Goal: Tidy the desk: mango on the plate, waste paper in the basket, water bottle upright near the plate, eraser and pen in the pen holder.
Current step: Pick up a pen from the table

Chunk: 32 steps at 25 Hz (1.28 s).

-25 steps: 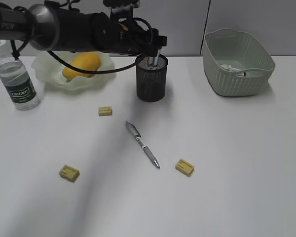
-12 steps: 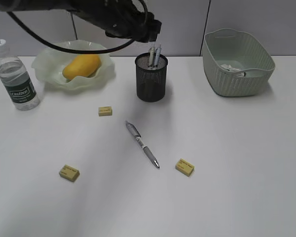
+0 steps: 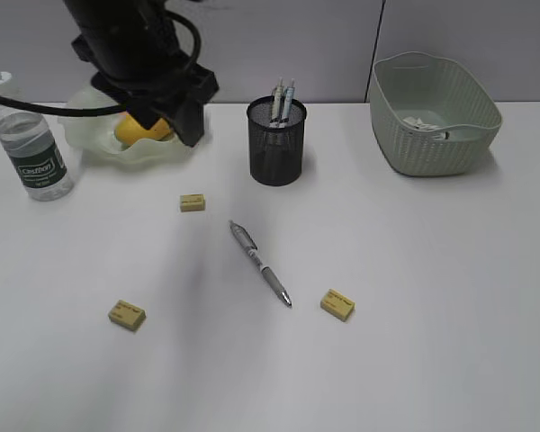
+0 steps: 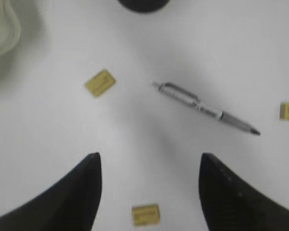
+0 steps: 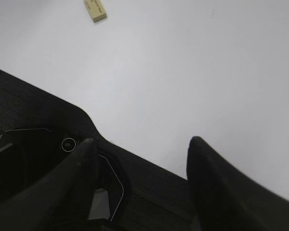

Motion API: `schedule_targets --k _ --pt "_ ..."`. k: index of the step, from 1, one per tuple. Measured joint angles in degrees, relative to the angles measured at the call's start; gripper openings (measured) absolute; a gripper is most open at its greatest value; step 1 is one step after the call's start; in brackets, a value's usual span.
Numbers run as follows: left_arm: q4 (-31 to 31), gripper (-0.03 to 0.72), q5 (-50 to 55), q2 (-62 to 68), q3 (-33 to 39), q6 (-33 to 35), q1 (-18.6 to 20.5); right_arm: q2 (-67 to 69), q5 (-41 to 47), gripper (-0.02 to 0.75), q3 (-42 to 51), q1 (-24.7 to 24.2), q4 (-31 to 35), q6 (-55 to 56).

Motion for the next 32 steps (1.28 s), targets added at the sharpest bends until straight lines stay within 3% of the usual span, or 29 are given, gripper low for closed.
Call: schedule_targets --k 11,25,32 --pt "0.0 0.407 2.62 -11.63 1.76 -3.05 0.0 0.0 -1.02 0.467 0.0 0.0 0.0 0.0" --pt "-0.89 0.405 2.81 -34.32 36.0 -3.23 0.0 0.0 -2.6 0.467 0.0 0.0 0.0 0.0" --pt "-0.95 0.405 0.49 -49.33 47.46 -3.23 0.0 0.0 -2.6 0.467 0.0 0.0 0.0 0.0"
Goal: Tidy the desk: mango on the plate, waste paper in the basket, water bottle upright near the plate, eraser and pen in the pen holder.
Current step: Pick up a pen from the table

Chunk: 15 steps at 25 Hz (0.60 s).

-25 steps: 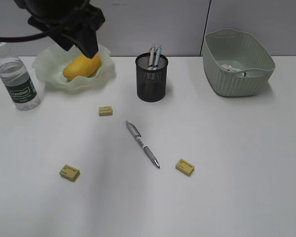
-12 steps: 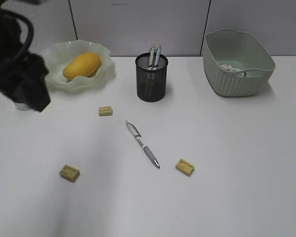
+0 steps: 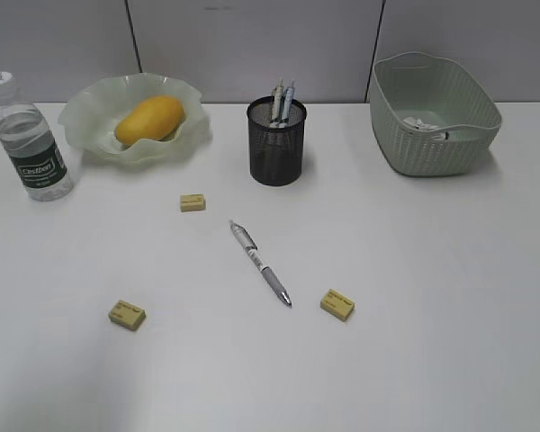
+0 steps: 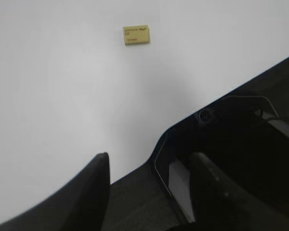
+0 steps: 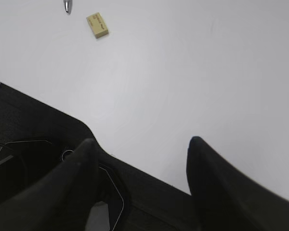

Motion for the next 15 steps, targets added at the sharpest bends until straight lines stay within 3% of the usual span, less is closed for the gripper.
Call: schedule_targets --k 9,15 --pt "-0.05 0.405 -5.09 -20.89 8.92 0.0 0.0 2.33 -0.87 0.467 0.0 0.0 -0.02 0.0" --pt "-0.05 0.405 -5.33 -29.18 12.64 0.0 -0.11 10.84 -3.3 0.467 0.0 0.0 -0.03 -0.46"
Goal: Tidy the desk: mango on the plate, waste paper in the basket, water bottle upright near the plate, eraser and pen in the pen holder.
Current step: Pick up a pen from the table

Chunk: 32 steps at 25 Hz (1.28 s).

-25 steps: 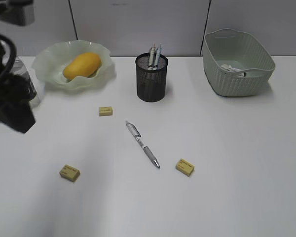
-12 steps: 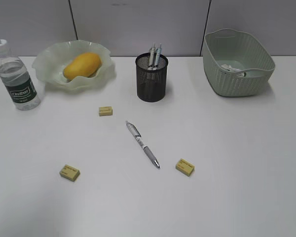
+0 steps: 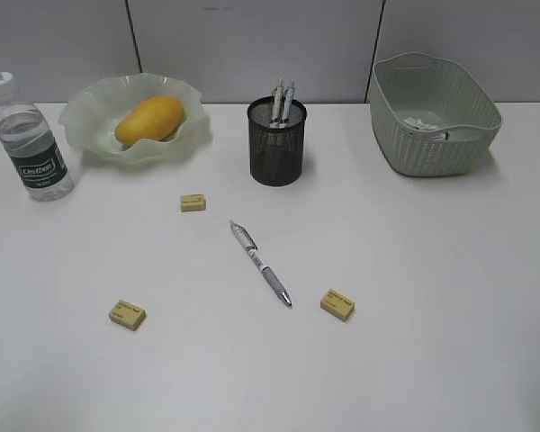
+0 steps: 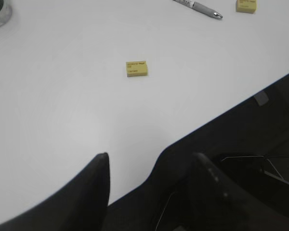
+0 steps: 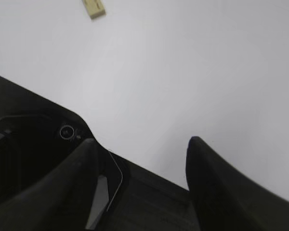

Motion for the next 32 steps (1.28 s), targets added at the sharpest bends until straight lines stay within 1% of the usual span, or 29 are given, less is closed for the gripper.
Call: schedule_targets --k 3,6,11,16,18,22,27,32 --pt "0.0 0.404 0.31 -1.87 2.25 0.0 -0.06 7.36 0.0 0.467 -1.21 0.0 0.0 -0.67" --pt "0.0 0.403 0.73 -2.48 4.69 0.0 -0.06 15.04 0.0 0.467 -5.13 0.0 0.0 -1.98" --pt "0.06 0.401 -0.41 -2.47 5.98 0.0 -0.06 27.5 0.11 0.467 -16.97 0.0 -0.08 -2.54" --pt "1.49 0.398 -0.7 -2.47 6.13 0.0 -0.06 38.93 1.72 0.467 -30.09 0.45 2.53 -2.58" --pt "1.37 0.398 -0.76 -2.49 6.31 0.0 -0.06 42.83 2.67 0.467 -35.41 1.7 2.72 -2.58" --pt "1.55 0.398 -0.83 -2.49 6.49 0.0 -0.06 50.65 4.07 0.467 -44.45 5.98 2.79 -2.24" --pt "1.57 0.396 -0.87 -2.49 6.49 0.0 -0.06 60.96 6.22 0.467 -53.64 10.92 3.06 -0.55" --pt "1.62 0.382 -0.89 -2.49 6.49 0.0 -0.06 69.89 9.32 0.459 -61.28 13.58 3.02 -0.14"
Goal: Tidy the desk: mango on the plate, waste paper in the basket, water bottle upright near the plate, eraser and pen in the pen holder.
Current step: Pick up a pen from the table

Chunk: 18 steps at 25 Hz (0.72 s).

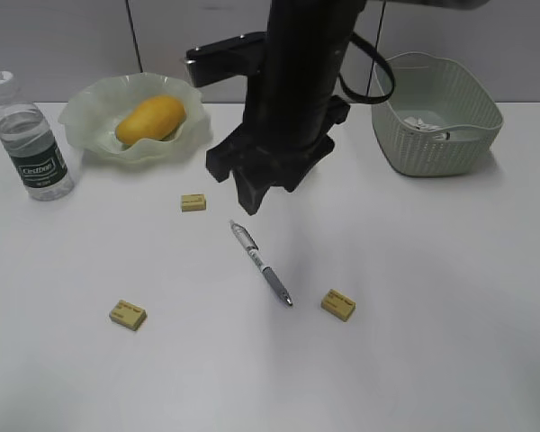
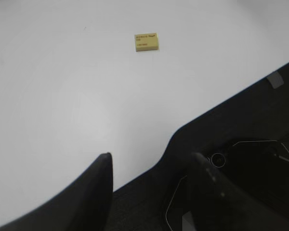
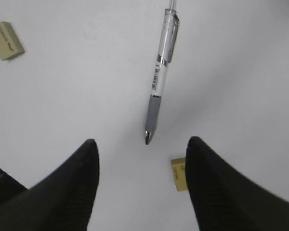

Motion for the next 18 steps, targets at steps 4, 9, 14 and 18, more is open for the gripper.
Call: schedule_targets --k 4,9,14,18 --pt "0.02 0.381 0.0 0.0 0.0 0.0 0.0 5.21 0.32 0.44 -3.15 0.46 0.05 0.6" --pt "0.06 0.381 0.0 0.0 0.0 0.0 0.0 9.47 0.26 0.436 -3.51 0.46 -0.35 1.7" --pt "0.06 0.375 -0.05 0.0 0.0 0.0 0.0 13.34 -1.88 0.435 -3.52 0.63 -2.22 4.62" --pt "0.06 0.375 -0.05 0.0 0.0 0.0 0.0 15.5 -4.28 0.435 -3.93 1.31 -3.54 7.31"
